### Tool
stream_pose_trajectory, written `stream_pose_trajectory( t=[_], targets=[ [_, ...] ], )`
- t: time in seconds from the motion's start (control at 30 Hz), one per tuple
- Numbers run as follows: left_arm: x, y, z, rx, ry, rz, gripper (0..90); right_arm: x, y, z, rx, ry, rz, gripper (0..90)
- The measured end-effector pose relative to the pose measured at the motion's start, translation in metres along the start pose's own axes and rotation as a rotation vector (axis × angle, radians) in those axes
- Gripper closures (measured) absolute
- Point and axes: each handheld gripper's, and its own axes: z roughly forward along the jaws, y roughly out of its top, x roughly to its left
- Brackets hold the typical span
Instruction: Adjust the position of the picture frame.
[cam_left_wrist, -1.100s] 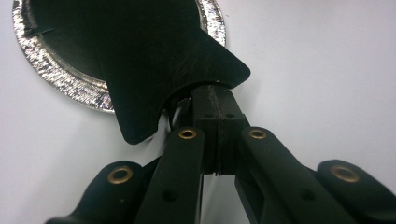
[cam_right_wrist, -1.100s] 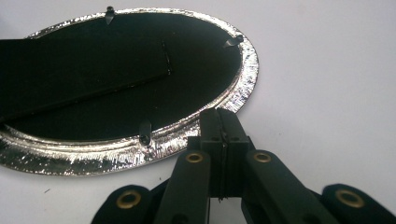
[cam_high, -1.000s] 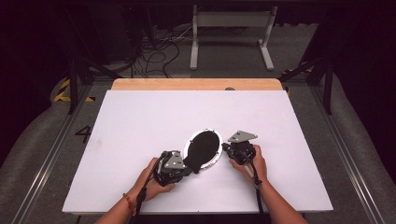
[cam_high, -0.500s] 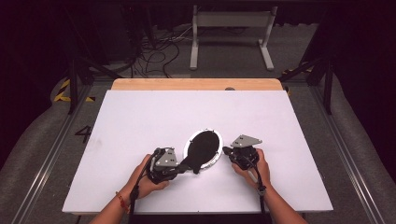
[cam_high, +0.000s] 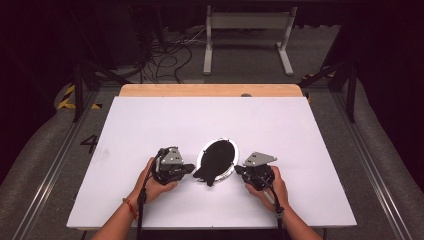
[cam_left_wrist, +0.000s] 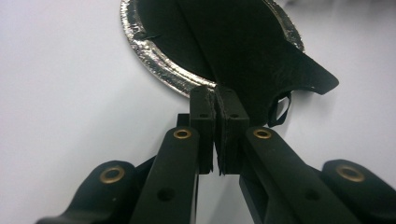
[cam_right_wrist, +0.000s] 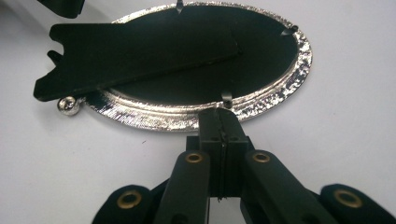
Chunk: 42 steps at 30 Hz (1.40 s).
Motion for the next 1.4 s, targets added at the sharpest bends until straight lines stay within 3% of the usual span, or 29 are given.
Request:
stream_pose_trajectory(
  t=[0.2, 0.37, 0.5, 0.53, 0.67, 1.03, 1.2, 1.4],
  targets=[
    [-0.006, 0.000, 0.003, 0.012, -0.011, 0.023, 89.8, 0.006, 0.000, -0.001, 0.008, 0.012, -0.007, 90.0],
    [-0.006, -0.005, 0.008, 0.024, -0.041, -0.008, 90.0, 0.006, -0.002, 0.004, 0.027, 0.005, -0.009, 90.0],
    [-0.015, -0.002, 0.013, 0.036, -0.023, 0.015, 90.0, 0.007, -0.001, 0.004, 0.029, -0.006, -0.015, 90.0],
    [-0.016, -0.001, 0.014, 0.031, -0.029, 0.008, 90.0, 0.005, -0.001, 0.004, 0.031, -0.024, -0.022, 90.0],
    [-0.015, 0.000, 0.016, 0.027, -0.035, 0.000, 90.0, -0.001, -0.002, 0.005, 0.020, -0.010, 0.013, 90.0],
    [-0.017, 0.004, 0.022, 0.021, -0.034, 0.003, 90.0, -0.004, 0.004, 0.012, 0.017, -0.056, 0.021, 90.0],
    [-0.023, 0.007, 0.026, 0.019, -0.020, 0.020, 90.0, -0.008, 0.002, 0.010, 0.016, -0.049, 0.041, 90.0],
    [-0.028, 0.012, 0.032, 0.020, -0.032, 0.024, 90.0, -0.012, -0.001, 0.006, 0.020, -0.041, 0.038, 90.0]
  ],
)
